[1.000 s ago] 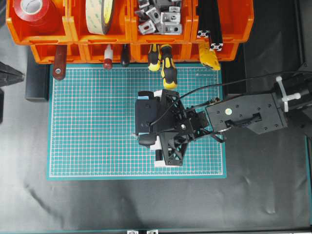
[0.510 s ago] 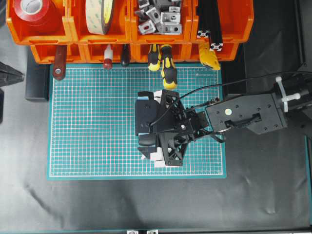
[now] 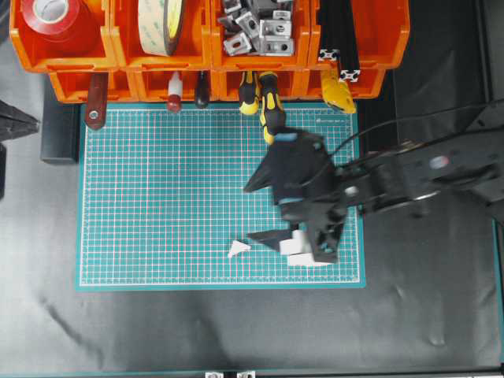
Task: Pick corner brachets from container rack with right arm.
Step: 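Raise the right gripper away from the placed bracket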
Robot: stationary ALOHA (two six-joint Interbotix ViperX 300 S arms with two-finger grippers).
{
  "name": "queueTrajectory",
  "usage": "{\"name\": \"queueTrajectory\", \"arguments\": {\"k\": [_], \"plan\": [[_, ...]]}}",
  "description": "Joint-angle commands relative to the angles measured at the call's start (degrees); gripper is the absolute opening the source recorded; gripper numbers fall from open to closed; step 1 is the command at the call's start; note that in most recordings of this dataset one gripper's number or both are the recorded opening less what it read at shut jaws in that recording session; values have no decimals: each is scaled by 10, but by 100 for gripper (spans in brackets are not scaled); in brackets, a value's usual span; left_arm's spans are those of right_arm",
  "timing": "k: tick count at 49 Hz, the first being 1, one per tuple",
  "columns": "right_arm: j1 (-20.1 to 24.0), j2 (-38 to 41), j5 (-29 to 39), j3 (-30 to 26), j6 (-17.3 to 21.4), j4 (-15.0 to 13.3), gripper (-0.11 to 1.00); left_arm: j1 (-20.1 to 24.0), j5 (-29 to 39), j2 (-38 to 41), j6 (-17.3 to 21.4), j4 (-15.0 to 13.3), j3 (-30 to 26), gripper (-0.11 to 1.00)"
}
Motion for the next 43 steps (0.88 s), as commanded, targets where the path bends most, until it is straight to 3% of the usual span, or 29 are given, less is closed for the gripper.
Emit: {"name": "queueTrajectory", "arguments": {"k": [1, 17, 43], "plan": [[2, -50, -13, 12, -1, 2, 79, 0, -4, 3, 1, 2, -8, 0], [2, -120, -55, 73, -2, 1, 78, 0, -2, 1, -1, 2, -8, 0], [2, -118, -55, 73, -1, 2, 78, -1, 8, -1, -3, 2, -7, 0]]}}
